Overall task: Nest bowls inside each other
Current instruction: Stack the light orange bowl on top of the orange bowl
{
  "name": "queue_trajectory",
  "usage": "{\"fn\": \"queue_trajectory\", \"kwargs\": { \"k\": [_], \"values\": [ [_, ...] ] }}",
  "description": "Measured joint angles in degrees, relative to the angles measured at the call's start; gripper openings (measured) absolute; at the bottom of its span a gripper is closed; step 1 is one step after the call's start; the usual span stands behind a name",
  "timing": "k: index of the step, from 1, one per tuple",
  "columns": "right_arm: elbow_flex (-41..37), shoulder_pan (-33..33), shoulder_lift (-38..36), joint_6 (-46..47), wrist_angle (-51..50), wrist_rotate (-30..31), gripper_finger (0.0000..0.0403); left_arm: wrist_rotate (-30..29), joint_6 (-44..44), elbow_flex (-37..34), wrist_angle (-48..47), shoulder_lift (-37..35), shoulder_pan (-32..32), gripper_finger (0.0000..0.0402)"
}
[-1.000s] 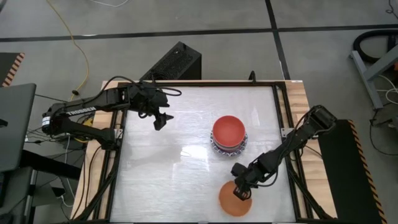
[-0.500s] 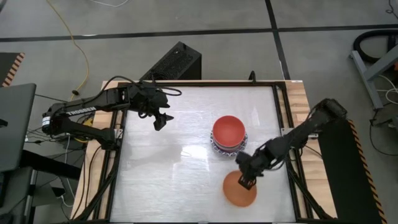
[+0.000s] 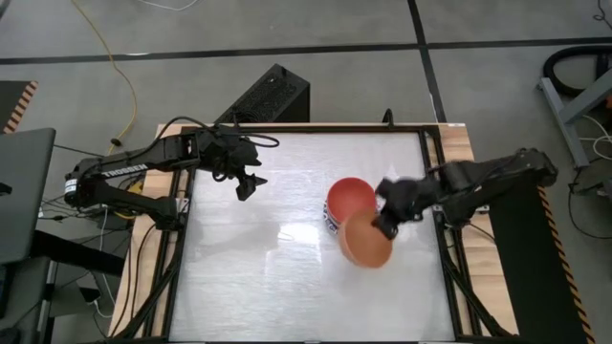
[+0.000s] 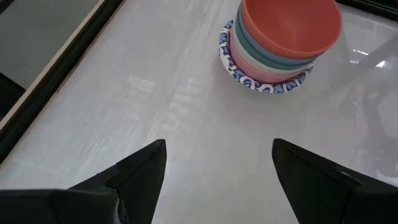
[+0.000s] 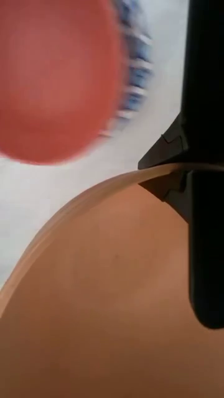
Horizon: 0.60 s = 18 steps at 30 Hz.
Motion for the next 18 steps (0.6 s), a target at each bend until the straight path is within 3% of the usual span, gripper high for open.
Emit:
{"fn": "queue_trajectory", "kwargs": {
  "k": [9,18],
  "values": [
    [7.77,-13.77,0.4,-7.79,-6.48,8.14,0.0005,0.04,-2.16,0.0,0.02,0.0,0.0,0.0281],
    [8.14,-21.59,6.42,-13.74,-9.84,3.57,0.0005,0.07,-3.15,0.0,0.0,0.0,0.0,0.0281]
  ]
}}
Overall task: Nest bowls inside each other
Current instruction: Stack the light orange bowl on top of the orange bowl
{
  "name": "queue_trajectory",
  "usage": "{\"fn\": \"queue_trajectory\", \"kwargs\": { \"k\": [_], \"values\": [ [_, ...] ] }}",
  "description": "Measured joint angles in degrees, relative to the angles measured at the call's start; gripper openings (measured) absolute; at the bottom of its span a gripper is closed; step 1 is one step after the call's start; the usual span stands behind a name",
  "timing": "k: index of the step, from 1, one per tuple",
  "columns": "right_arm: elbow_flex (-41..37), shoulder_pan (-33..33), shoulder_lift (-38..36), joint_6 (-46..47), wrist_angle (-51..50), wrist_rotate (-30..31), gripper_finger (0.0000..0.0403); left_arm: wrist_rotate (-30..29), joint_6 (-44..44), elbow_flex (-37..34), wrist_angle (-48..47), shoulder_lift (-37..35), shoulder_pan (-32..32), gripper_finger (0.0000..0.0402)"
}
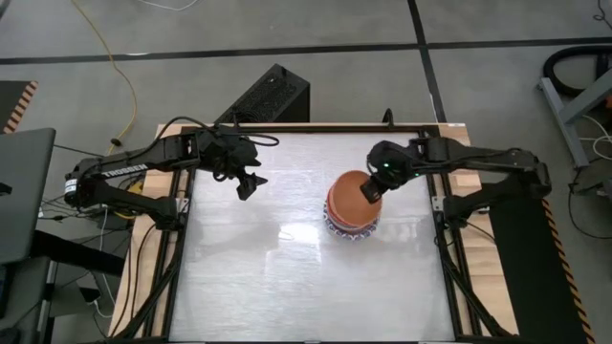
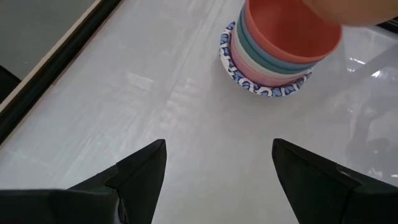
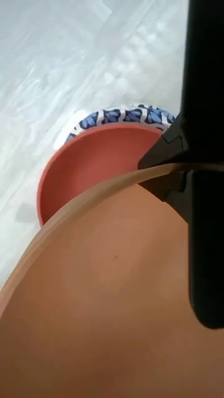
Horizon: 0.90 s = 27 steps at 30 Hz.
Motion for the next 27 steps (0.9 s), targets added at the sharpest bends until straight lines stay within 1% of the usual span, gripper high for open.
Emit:
{"fn": "queue_trajectory", "kwargs": {
  "k": [5,14,19,27],
  "values": [
    [0.0,-2.69,2.47,-2.57,-0.1,-1.75,0.0005,0.07,0.0,0.0,0.02,-0.02,0.0,0.0281],
    [0.0,-7.22,1.99,-3.19,-3.14,-2.87,0.0005,0.1,1.21,0.0,0.02,-0.02,-0.01,0.0281],
    [0.0,-7.49,2.51,-4.33,-3.1,-4.57,0.0005,0.07,1.68,0.0,0.02,-0.02,-0.02,0.0281],
    [0.0,-7.49,2.38,-4.51,-3.21,-4.55,0.0006,0.2,0.55,0.0,-0.1,-0.02,-0.02,0.0281]
  ]
}}
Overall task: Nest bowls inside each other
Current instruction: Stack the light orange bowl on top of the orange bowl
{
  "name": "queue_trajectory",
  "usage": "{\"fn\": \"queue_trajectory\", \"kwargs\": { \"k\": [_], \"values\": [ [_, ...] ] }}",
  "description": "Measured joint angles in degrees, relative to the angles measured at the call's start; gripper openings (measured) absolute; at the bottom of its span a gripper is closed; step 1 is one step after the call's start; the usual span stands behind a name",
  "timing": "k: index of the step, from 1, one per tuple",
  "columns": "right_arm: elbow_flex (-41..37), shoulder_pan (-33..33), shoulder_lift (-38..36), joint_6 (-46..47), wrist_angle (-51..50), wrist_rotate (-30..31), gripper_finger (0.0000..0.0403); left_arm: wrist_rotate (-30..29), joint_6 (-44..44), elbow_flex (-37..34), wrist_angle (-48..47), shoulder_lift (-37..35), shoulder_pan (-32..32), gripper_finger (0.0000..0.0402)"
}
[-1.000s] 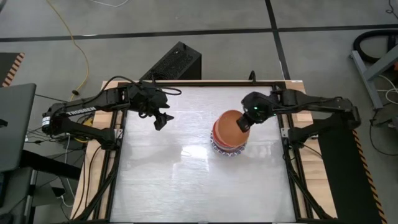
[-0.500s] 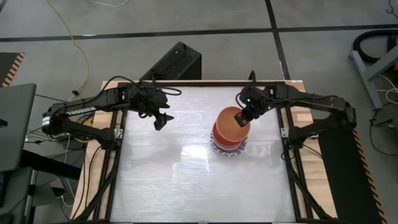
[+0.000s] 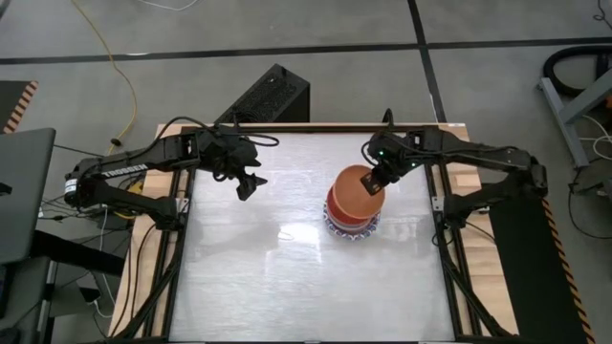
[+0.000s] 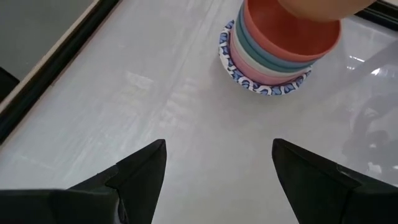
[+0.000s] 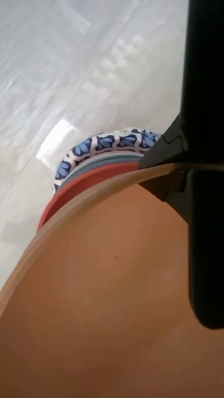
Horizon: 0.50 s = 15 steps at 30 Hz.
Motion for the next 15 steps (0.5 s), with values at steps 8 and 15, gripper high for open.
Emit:
{"fn": "queue_trajectory", "kwargs": {
  "k": [8,15],
  "values": [
    [0.0,0.02,0.11,-1.09,-0.19,0.0,0.0006,0.17,-2.25,0.0,-0.24,0.0,0.02,0.0281],
    [0.0,0.08,0.11,-1.35,-0.61,-0.91,0.0023,0.19,-3.58,0.0,-0.25,0.0,0.02,0.0281]
  ]
}}
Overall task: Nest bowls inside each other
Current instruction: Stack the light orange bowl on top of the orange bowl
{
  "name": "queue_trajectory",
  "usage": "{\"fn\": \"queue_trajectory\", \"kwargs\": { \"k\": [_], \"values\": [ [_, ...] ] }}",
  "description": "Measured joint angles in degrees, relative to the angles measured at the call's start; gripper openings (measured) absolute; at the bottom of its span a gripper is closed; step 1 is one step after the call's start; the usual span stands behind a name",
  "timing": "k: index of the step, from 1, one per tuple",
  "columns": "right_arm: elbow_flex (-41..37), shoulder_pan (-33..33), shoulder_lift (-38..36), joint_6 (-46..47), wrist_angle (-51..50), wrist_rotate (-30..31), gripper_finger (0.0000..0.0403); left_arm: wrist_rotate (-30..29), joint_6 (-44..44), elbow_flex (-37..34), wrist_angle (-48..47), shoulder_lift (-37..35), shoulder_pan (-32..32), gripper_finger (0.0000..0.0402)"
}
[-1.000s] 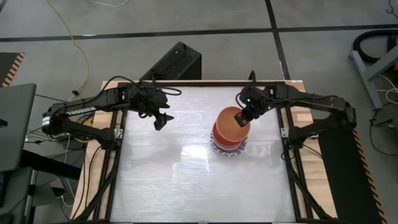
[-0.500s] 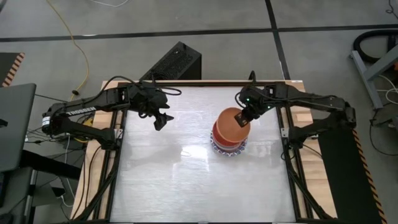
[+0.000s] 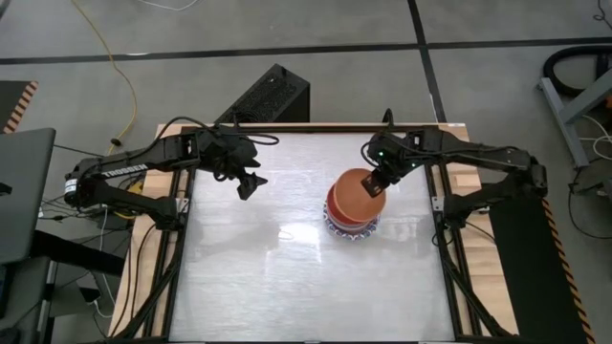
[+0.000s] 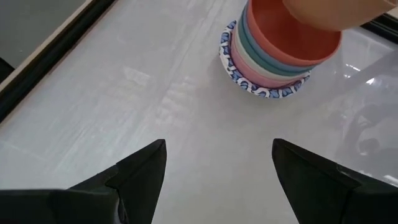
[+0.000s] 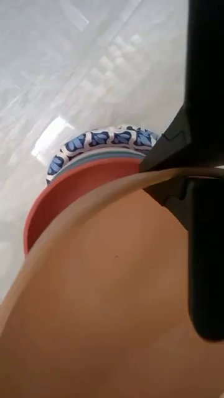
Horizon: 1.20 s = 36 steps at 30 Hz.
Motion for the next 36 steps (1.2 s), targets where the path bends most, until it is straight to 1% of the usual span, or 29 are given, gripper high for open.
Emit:
{"fn": "queue_trajectory", "kwargs": {
  "k": [7,14,21,24,30,36],
  "values": [
    [0.0,0.0,0.0,-0.16,-0.83,-0.45,0.0078,0.0,-0.64,0.0,-0.02,0.0,0.0,0.0281],
    [0.0,0.0,0.0,-0.16,-0.77,-0.45,0.0106,0.0,0.7,0.0,-0.02,0.01,-0.01,0.0281],
    [0.0,-0.13,0.02,-0.34,0.59,0.26,0.0113,0.0,0.84,0.0,-0.04,0.02,0.0,0.0281],
    [0.0,-0.13,0.02,-0.33,2.4,1.41,0.0112,0.0,1.11,0.0,-0.04,0.02,-0.01,0.0281],
    [0.0,-0.13,0.13,0.23,4.83,1.48,0.0107,0.02,2.01,0.0,-0.04,0.02,-0.02,0.0281],
    [0.0,-0.13,3.01,1.25,3.12,-1.19,0.0106,0.01,2.03,0.0,-0.04,0.02,0.0,0.0281]
  ]
}}
